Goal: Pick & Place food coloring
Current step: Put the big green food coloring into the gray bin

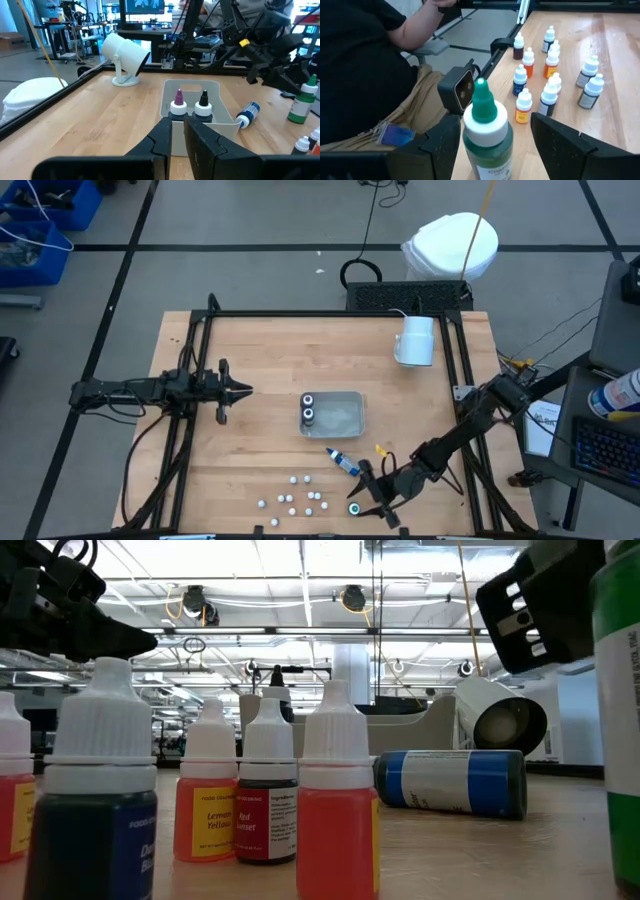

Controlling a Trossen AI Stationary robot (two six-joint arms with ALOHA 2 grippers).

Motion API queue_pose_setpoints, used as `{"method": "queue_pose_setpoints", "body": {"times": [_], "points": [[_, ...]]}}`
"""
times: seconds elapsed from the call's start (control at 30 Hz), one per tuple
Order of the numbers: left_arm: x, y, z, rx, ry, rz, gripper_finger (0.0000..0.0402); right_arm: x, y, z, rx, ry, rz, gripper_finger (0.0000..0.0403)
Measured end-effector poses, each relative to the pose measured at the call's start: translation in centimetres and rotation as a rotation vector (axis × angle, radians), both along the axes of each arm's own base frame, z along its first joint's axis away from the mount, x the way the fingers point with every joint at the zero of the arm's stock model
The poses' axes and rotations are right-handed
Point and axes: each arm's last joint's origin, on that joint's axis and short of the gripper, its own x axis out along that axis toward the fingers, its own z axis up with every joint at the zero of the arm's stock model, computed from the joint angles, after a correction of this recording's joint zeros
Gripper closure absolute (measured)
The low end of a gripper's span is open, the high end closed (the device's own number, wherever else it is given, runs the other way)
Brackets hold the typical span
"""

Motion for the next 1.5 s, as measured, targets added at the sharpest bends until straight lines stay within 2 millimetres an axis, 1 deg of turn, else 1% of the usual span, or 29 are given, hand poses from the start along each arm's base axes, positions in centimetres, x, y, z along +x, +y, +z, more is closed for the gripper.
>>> {"method": "queue_pose_setpoints", "body": {"times": [0.13,0.4,0.6,0.73,0.8,0.87,1.03,1.13,1.27,1.33,1.4,1.5], "points": [[0.0,0.0,0.0,0.000,0.000,0.000,0.0344,0.1,0.1,-0.5,-0.002,0.001,0.000,0.0172],[0.0,0.0,0.0,-0.001,0.000,0.000,0.0344,0.2,0.2,0.1,0.021,-0.058,0.010,0.0172],[0.0,0.0,0.0,-0.002,0.000,0.000,0.0344,0.2,0.0,-0.4,0.019,0.000,-0.004,0.0172],[0.0,0.0,0.0,-0.002,0.001,0.000,0.0344,0.2,0.0,-0.3,0.007,-0.017,-0.007,0.0176],[0.0,0.0,0.0,-0.002,0.001,0.000,0.0344,0.3,-0.1,-0.3,0.000,-0.026,-0.027,0.0190],[0.0,0.0,0.0,-0.001,0.001,0.000,0.0344,0.5,-0.4,-0.3,0.006,-0.023,-0.036,0.0214],[0.0,0.0,0.0,0.002,0.001,0.000,0.0344,1.0,-0.8,-0.2,0.018,-0.024,-0.032,0.0294],[0.0,0.0,0.0,-0.003,0.001,0.000,0.0344,1.2,-0.9,0.0,0.016,-0.049,-0.007,0.0297],[0.0,0.0,0.0,-0.004,0.001,0.000,0.0344,1.3,-0.9,0.6,0.004,-0.116,0.007,0.0297],[0.0,0.0,0.0,-0.004,0.001,0.000,0.0344,1.3,-1.0,1.2,-0.010,-0.147,0.015,0.0297],[0.0,0.0,0.0,-0.004,0.001,0.000,0.0344,1.4,-1.2,2.2,-0.018,-0.180,0.016,0.0297],[0.0,0.0,0.0,0.016,0.002,-0.001,0.0344,1.6,-2.4,4.6,-0.048,-0.254,-0.010,0.0297]]}}
